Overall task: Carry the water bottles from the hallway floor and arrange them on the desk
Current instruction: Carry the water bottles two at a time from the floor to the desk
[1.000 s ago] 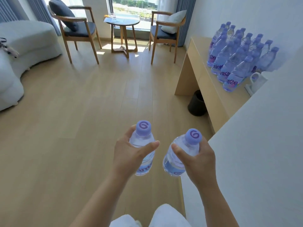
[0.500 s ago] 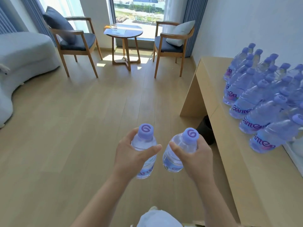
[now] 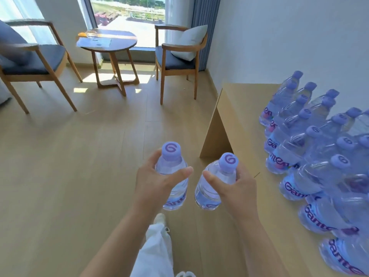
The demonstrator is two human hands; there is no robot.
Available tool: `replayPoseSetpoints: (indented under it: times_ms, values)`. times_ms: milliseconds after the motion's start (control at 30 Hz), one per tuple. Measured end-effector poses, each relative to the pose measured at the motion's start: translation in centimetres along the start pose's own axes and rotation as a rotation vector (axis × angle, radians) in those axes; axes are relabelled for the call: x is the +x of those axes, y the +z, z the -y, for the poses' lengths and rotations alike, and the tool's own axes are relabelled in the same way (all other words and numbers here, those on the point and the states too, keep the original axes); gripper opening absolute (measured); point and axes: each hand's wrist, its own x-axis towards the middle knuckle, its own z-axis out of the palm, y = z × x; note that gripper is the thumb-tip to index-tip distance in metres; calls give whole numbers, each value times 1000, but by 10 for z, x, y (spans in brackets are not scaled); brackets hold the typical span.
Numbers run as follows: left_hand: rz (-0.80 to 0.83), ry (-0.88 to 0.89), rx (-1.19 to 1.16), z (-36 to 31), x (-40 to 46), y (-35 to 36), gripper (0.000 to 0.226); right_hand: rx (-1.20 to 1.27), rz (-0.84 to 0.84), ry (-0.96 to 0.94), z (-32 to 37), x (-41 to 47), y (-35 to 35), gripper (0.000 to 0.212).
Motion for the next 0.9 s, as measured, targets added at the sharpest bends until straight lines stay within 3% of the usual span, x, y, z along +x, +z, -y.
replayPoseSetpoints:
  times_ms: [333,567,900]
  values:
    - [356,55,46,-36,216,69,35,-88,-294,120,-4,177,30,33]
    - [527,24,69,-37,308,133,35,-80,-482,165,-20,259,15,28]
    - [708,37,188,-34,423,254,38,-86,-596,212,-69,404,-23,24]
